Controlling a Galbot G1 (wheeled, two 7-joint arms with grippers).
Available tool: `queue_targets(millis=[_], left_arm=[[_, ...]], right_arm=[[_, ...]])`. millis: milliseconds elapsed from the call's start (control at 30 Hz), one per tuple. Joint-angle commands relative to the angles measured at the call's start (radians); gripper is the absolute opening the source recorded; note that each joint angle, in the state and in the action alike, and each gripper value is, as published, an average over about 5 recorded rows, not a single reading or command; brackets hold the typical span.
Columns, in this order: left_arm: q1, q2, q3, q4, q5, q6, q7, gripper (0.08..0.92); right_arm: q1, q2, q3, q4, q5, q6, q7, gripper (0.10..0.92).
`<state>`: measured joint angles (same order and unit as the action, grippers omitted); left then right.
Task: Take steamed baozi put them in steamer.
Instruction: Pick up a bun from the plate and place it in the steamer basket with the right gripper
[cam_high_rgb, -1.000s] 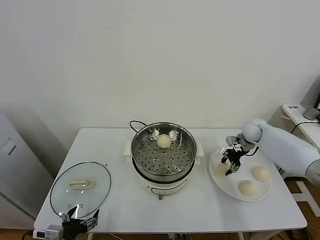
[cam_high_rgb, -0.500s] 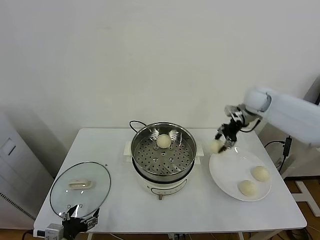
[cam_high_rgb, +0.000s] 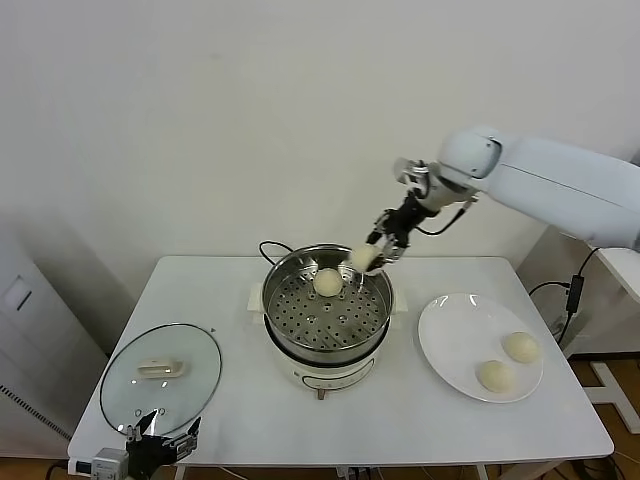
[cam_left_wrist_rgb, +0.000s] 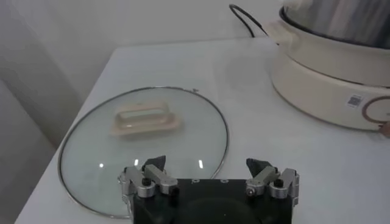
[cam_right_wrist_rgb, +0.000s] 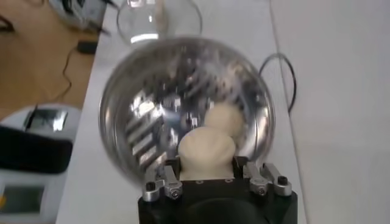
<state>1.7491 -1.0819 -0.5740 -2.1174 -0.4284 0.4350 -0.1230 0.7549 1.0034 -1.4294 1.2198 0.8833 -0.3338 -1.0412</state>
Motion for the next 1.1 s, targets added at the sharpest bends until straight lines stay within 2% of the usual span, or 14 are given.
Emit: queue_targets(millis=[33,567,1100], left_arm=[[0.0,0.001,-0.001,0.004,-0.001,-0.001,0.0,0.823],[0.002,0.005,-0.005,0.011,-0.004,-0.005,-0.001,0.823],[0.006,0.003,-0.006,0.014,-0.004,-0.009,-0.001,0.823]], right_arm=[[-0.038,0.129,-0.006,0.016,0.102,-0.066,0.101,0.526],[-0.196,0.178,0.014,0.011,0.037,-0.136,0.269,0.528],[-0.283,0.219,0.051,-0.041,-0.017,-0.132,0.303,0.536]])
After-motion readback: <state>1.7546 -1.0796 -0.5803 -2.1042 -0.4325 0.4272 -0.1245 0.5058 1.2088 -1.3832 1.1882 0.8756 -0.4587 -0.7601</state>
